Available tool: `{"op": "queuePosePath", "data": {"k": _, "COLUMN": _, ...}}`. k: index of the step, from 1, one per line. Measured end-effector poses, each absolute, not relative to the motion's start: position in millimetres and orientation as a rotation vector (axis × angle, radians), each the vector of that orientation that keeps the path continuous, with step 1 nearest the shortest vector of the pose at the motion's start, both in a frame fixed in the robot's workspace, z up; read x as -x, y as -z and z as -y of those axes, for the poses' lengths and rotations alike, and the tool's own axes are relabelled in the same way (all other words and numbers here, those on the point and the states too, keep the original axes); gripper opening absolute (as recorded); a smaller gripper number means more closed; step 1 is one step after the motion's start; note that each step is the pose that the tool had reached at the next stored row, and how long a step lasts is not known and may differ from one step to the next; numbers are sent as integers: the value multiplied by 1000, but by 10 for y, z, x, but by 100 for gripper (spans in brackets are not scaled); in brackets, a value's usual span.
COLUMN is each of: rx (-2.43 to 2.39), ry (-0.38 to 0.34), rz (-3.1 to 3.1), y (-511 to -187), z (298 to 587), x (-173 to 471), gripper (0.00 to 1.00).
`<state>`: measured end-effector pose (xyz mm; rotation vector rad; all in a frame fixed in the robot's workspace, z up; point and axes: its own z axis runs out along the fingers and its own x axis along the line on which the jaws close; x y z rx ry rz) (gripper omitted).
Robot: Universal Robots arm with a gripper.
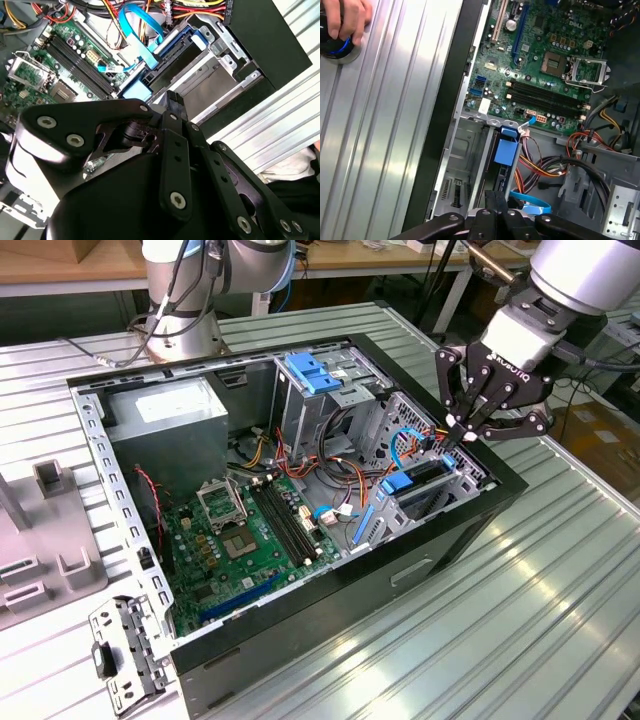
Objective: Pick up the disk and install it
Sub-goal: 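Insert the first disk wire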
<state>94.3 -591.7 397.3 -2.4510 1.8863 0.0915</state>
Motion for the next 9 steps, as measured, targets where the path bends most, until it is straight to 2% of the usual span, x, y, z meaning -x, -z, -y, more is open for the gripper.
{"op": "queuePosePath", "data": {"k": 9, "rx": 2540, "ry": -95, "rz": -1770, "y": -3972, "z": 5917, "x": -942, "gripper": 11}}
